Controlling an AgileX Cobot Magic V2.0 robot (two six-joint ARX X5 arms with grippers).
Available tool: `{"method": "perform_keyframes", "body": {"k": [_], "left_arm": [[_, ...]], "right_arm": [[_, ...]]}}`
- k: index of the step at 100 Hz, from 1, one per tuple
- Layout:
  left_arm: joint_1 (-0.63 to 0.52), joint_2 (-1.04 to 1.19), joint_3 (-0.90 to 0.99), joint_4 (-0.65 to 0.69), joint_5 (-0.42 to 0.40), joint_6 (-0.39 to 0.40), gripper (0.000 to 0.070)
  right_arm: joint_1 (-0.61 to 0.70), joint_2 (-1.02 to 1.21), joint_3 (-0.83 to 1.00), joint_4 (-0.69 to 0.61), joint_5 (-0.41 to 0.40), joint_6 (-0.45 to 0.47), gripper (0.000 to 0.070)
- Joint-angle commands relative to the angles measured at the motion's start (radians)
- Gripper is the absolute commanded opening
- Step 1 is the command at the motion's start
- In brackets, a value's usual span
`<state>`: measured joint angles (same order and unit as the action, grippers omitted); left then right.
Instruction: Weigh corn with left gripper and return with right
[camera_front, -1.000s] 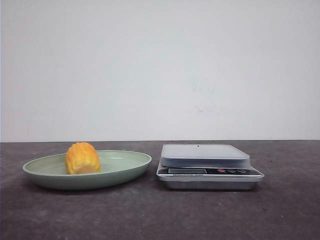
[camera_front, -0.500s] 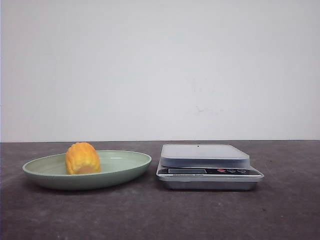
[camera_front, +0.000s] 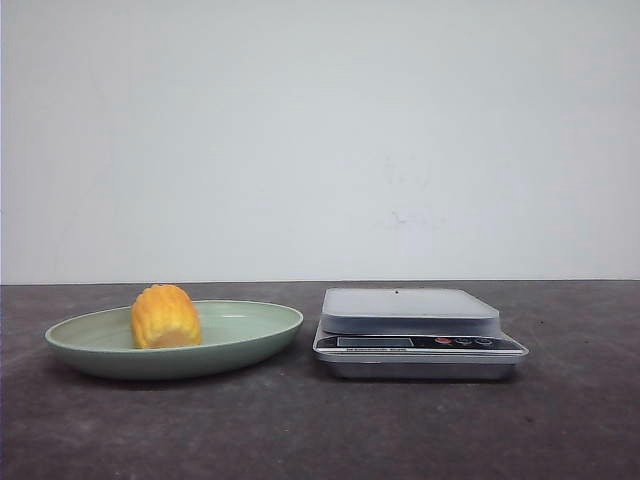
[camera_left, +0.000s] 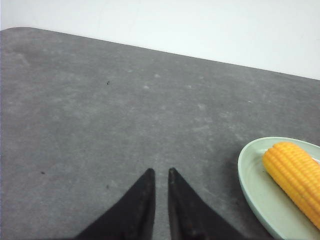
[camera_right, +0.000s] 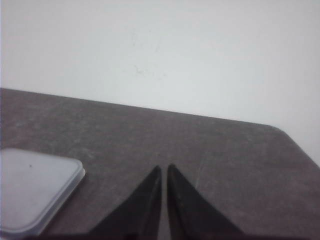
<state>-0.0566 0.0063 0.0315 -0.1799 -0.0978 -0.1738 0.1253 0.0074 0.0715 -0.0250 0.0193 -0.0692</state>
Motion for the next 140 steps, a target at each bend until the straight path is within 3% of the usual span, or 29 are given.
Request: {"method": "perform_keyframes", "body": {"k": [1,37,71,140], "left_arm": [[0.0,0.0,-0.014,-0.008,0.002,0.007,0.0],[0.0,0.0,-0.014,-0.008,0.002,0.007,0.0],[0.0,0.0,-0.014,-0.008,0.002,0.007,0.0],[-0.001,0.0,-0.014,-0.008,0.002,0.007,0.0]], "right_arm": [[0.001,-0.003,-0.032,0.03,0.0,0.027,0.0015],[0.001,-0.003,-0.058,-0.159,0.0,0.063,0.0015],[0.001,-0.003,-0.056,-0.053,0.0,0.062,0.0015],[0.001,-0.003,-0.056,-0.049,0.0,0.062,0.0015]]}}
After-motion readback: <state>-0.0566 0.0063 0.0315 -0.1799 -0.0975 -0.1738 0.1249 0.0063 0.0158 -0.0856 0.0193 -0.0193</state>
